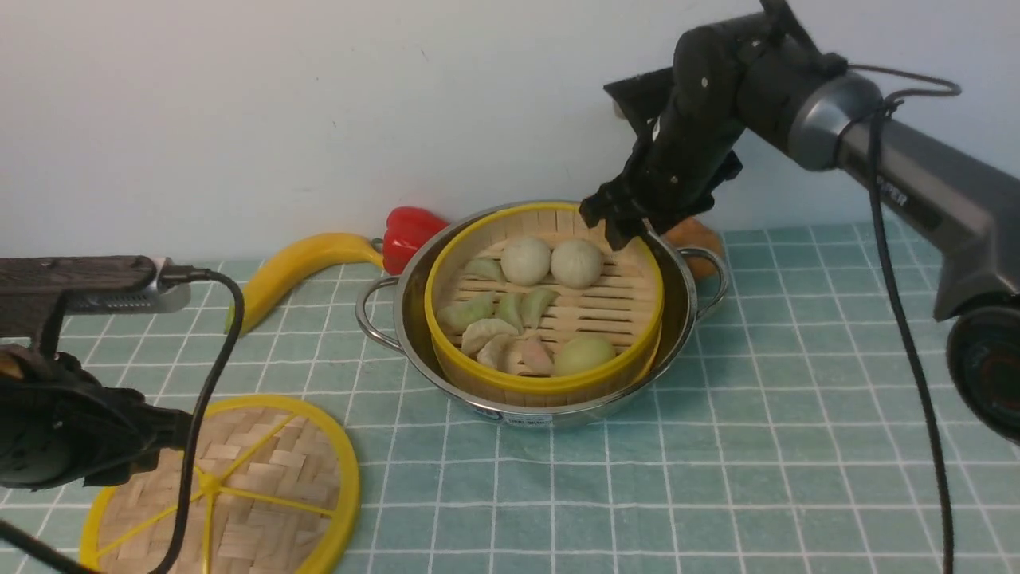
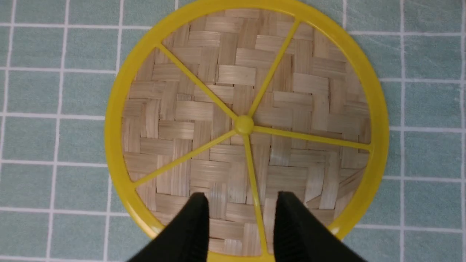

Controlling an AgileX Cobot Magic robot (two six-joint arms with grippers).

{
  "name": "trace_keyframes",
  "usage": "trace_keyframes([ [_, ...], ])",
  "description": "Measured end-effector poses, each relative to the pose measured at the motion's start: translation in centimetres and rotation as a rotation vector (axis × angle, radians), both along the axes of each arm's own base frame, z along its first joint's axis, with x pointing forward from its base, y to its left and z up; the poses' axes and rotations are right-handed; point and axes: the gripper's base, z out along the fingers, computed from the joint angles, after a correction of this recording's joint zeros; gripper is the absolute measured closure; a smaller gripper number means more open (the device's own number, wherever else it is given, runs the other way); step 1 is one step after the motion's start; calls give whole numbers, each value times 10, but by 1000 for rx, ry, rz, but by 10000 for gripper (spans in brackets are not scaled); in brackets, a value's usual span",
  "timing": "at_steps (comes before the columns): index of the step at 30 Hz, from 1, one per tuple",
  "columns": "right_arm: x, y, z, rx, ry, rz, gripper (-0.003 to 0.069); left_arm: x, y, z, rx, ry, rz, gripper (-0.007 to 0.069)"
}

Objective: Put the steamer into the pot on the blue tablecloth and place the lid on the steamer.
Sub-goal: 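Place the bamboo steamer basket of food into the steel pot with the right gripper, then grasp the bamboo steamer lid lying on the table by its centre knob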

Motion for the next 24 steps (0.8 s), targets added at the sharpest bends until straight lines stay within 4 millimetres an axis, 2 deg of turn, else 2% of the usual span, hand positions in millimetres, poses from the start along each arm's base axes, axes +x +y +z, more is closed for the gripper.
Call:
trace_keyframes([
  [1, -3, -1, 12, 7, -17, -1, 232, 4, 0, -5, -1, 13, 1, 382],
  [2, -9, -4, 37, 25, -62, 0, 232, 11, 0, -13, -2, 28, 2, 382],
  [3, -13, -6, 49, 31, -84, 1, 232, 14, 0, -17, -2, 34, 1, 382],
  [6, -34, -15, 107, 72, -193, 0, 232, 25, 1, -29, -2, 51, 1, 382],
  [7, -47, -21, 135, 94, -245, 0, 232, 28, 1, -34, -3, 57, 1, 382],
  [8, -49, -22, 139, 98, -255, 0, 232, 29, 1, -36, -3, 62, 1, 382],
  [9, -72, -31, 181, 140, -336, 1, 230, 34, 1, -43, -3, 69, 1, 382],
  [10, -78, -33, 190, 150, -354, 1, 230, 35, 1, -45, -3, 73, 1, 382],
  [11, -104, -43, 225, 190, -427, 5, 230, 40, 1, -52, -3, 80, 0, 382],
  [13, -135, -55, 262, 238, -509, 9, 230, 44, 1, -57, -3, 80, 0, 382],
  [14, -139, -57, 266, 243, -518, 10, 230, 45, 1, -58, -3, 81, 0, 382],
  [15, -169, -68, 295, 285, -588, 16, 230, 47, 1, -63, -4, 92, 0, 382],
  [17, -215, -87, 332, 341, -690, 23, 230, 49, 1, -70, -4, 114, 0, 382],
  [18, -219, -88, 335, 345, -698, 24, 230, 49, 1, -71, -4, 117, 0, 382],
  [22, -296, -119, 378, 427, -853, 39, 230, 56, 1, -83, -5, 122, 0, 382],
  [24, -326, -131, 390, 465, -907, 50, 230, 58, 1, -87, -5, 124, 0, 382],
])
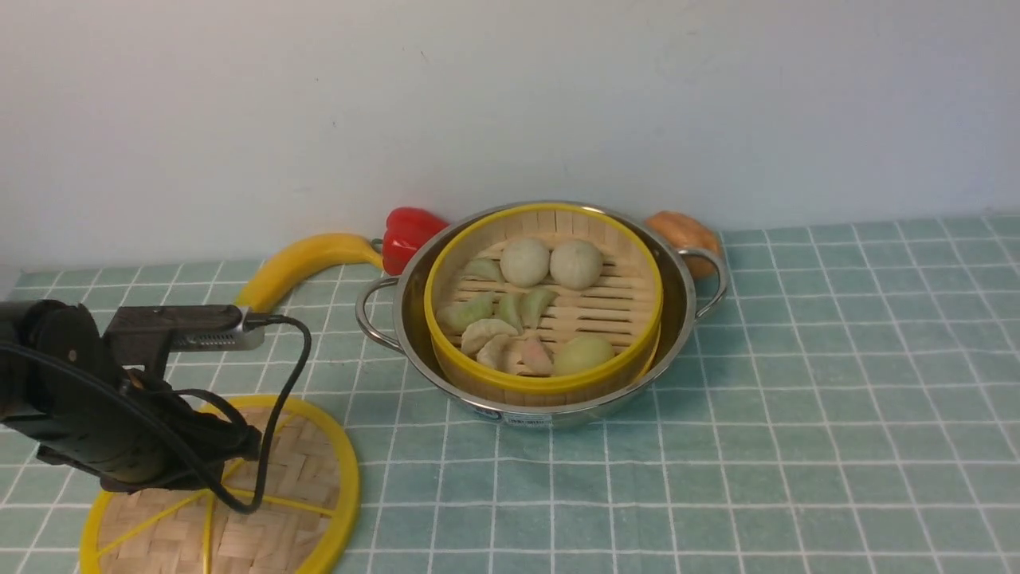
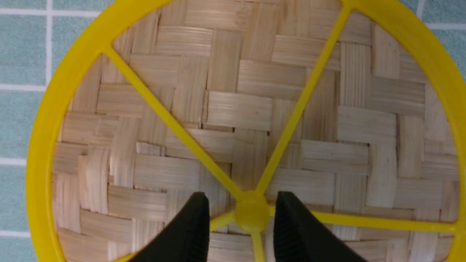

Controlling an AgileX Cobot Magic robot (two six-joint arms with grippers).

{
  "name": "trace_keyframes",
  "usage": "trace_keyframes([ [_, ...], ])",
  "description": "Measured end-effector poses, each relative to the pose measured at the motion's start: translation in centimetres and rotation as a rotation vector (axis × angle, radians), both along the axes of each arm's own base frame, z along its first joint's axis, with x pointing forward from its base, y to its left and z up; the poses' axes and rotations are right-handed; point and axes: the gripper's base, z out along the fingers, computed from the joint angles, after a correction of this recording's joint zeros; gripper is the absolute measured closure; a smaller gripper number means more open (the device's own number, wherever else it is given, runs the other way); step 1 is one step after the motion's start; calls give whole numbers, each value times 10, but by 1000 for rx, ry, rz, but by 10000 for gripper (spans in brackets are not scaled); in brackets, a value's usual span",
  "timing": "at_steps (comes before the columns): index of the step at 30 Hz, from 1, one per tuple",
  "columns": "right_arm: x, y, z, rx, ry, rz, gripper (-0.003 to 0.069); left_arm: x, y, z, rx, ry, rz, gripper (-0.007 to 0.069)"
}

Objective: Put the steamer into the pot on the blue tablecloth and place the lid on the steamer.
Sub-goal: 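Grasp the bamboo steamer lid lying on the table by its centre knob, then place the yellow bamboo steamer lid onto the steamer in the pot with the left gripper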

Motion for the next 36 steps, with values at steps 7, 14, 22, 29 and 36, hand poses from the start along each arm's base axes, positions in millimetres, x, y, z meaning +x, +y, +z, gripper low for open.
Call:
trace_keyframes([
  [7, -81, -32, 22, 75, -149, 23, 230, 4, -1, -12, -15, 31, 12, 414],
  [14, -137, -59, 18, 91, -223, -12, 230, 9, 0, -3, -10, 97, 7, 507],
  [22, -141, -74, -26, 15, -105, -145, 230, 40, 11, 74, 125, 56, -38, 507],
  [29, -132, -76, -101, -41, 114, -200, 230, 72, -17, 162, 52, -195, -94, 507],
  [36, -130, -72, -150, -60, 253, -182, 230, 101, -112, 160, -1, -227, -329, 507],
])
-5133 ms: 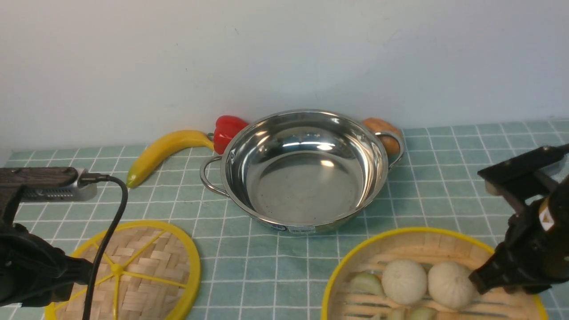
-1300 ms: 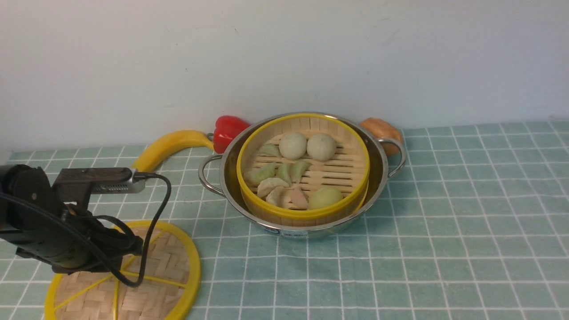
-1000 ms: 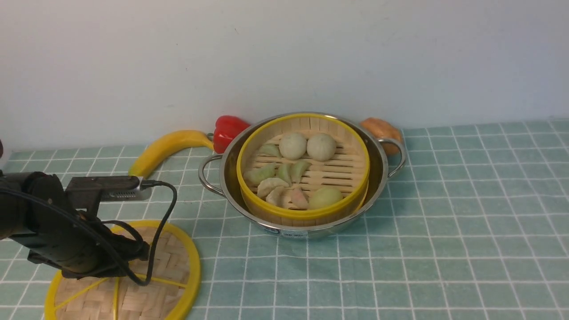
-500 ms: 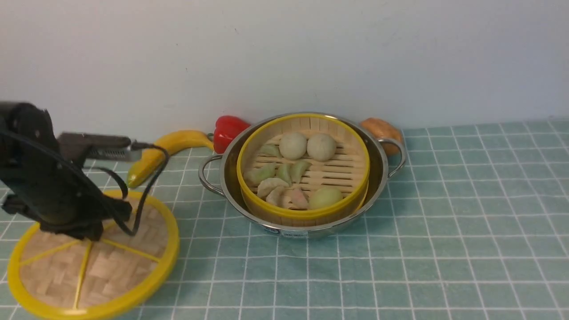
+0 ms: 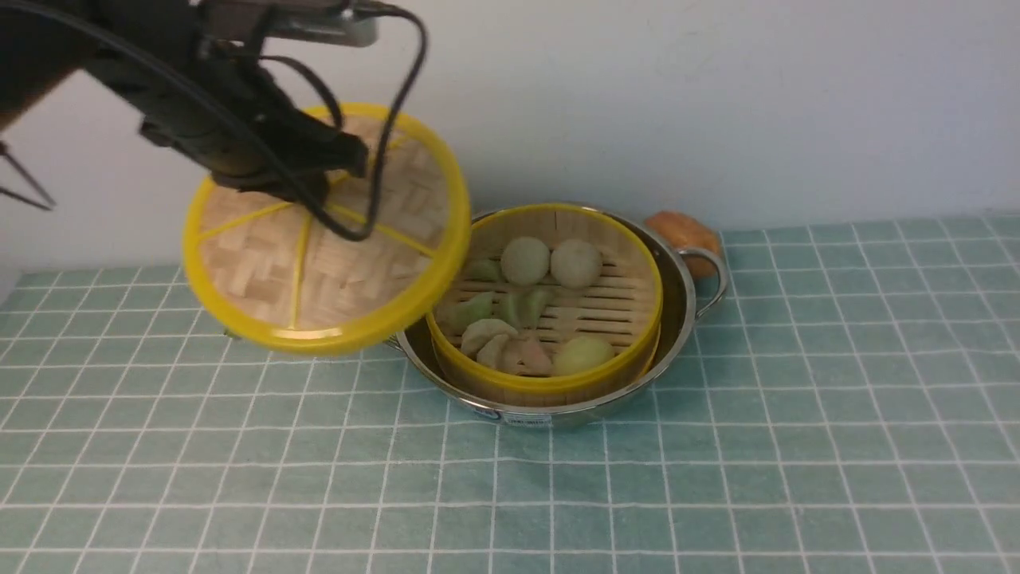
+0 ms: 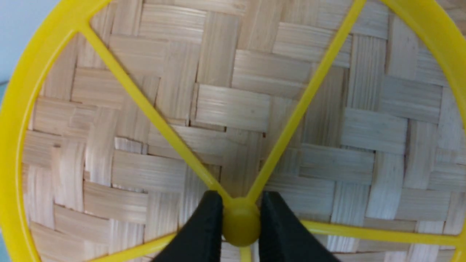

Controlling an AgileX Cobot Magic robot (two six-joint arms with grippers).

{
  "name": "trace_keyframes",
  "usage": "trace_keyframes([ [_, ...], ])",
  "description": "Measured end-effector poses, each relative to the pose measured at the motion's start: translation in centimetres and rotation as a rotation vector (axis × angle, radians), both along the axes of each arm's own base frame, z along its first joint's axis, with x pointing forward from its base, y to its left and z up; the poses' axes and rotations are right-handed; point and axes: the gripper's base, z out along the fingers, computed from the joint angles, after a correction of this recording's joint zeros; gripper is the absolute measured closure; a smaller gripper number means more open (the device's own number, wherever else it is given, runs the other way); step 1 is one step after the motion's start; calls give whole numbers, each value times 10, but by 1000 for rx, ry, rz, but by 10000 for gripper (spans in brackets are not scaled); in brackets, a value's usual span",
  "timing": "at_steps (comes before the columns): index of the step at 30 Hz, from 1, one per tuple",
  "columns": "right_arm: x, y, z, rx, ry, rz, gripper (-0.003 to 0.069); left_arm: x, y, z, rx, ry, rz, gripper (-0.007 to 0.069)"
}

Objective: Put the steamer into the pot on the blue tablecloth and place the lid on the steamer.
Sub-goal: 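Place the yellow bamboo steamer lid onto the steamer in the pot with the left gripper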

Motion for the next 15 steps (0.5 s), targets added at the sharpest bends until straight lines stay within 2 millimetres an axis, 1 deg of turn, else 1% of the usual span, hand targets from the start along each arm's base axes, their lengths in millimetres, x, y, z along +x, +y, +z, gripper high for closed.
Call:
trace_keyframes([
  [1, 0, 1, -2, 6, 8, 2, 230, 3, -13, -4, 0, 4, -28, 507],
  [3, 0, 2, -4, 25, 20, 12, 230, 10, -46, -14, -1, 12, -98, 507],
  [5, -1, 3, -4, 37, 24, 20, 230, 15, -68, -20, 1, 12, -142, 507],
  [6, -1, 4, -4, 44, 27, 25, 230, 17, -83, -25, 7, 8, -173, 507],
  [8, -1, 4, -4, 54, 31, 31, 230, 21, -103, -31, 36, 4, -212, 507],
  [10, -1, 5, -4, 58, 33, 36, 230, 24, -118, -38, 77, -2, -233, 507],
  [11, -2, 5, -4, 64, 36, 42, 230, 27, -126, -44, 120, -3, -231, 507],
  [13, -2, 6, -4, 69, 38, 48, 230, 29, -128, -47, 142, -3, -226, 507],
  [15, -2, 7, -4, 77, 41, 57, 230, 36, -133, -54, 189, -4, -214, 507],
])
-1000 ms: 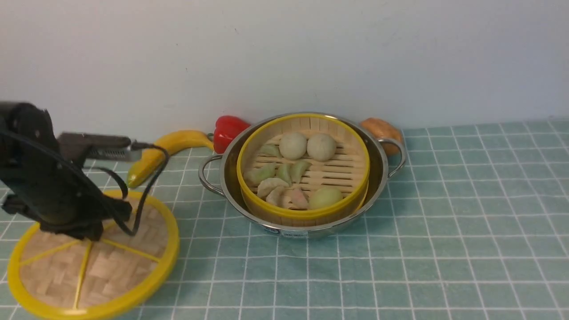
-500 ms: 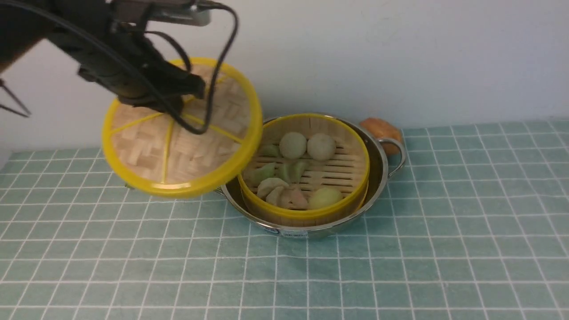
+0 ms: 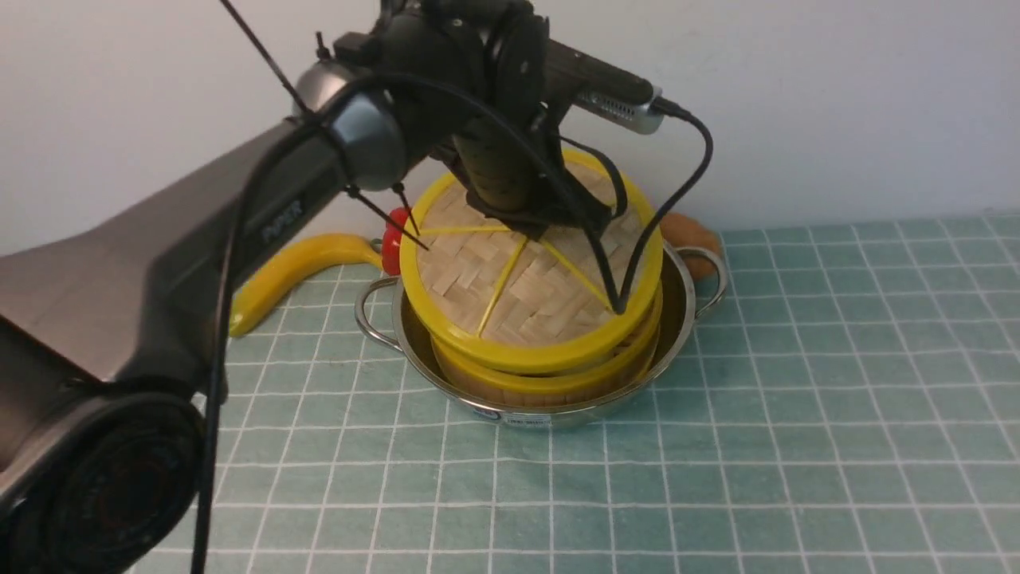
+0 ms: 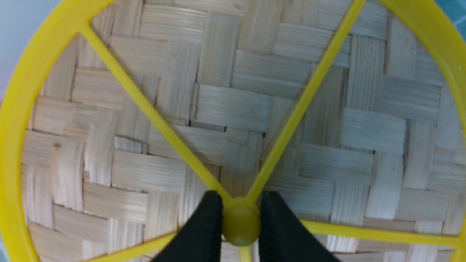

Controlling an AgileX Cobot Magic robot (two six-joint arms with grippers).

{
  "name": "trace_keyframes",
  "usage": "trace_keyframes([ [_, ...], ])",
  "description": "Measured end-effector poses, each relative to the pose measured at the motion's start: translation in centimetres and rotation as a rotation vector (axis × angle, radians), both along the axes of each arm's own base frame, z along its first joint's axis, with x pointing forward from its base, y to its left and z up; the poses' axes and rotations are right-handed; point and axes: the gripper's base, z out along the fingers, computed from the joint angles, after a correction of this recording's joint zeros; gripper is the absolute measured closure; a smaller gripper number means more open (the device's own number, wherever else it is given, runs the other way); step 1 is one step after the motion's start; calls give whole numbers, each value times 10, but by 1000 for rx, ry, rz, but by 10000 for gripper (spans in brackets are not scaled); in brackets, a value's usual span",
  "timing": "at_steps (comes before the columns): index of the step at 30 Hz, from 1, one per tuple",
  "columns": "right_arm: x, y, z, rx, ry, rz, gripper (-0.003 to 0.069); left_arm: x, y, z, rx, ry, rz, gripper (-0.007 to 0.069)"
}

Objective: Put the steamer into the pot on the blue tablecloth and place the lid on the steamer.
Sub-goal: 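Place the yellow bamboo steamer lid onto the steamer in the pot with the left gripper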

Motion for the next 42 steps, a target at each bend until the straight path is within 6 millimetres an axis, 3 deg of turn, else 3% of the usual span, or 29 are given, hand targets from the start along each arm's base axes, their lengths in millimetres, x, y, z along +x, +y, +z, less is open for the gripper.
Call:
trace_keyframes([
  [26, 0, 0, 0, 1, 0, 1, 230, 13, -12, -32, -8, 40, -19, 507],
  [42, 0, 0, 0, 10, 4, -2, 230, 16, -11, -33, -7, 12, 26, 507],
])
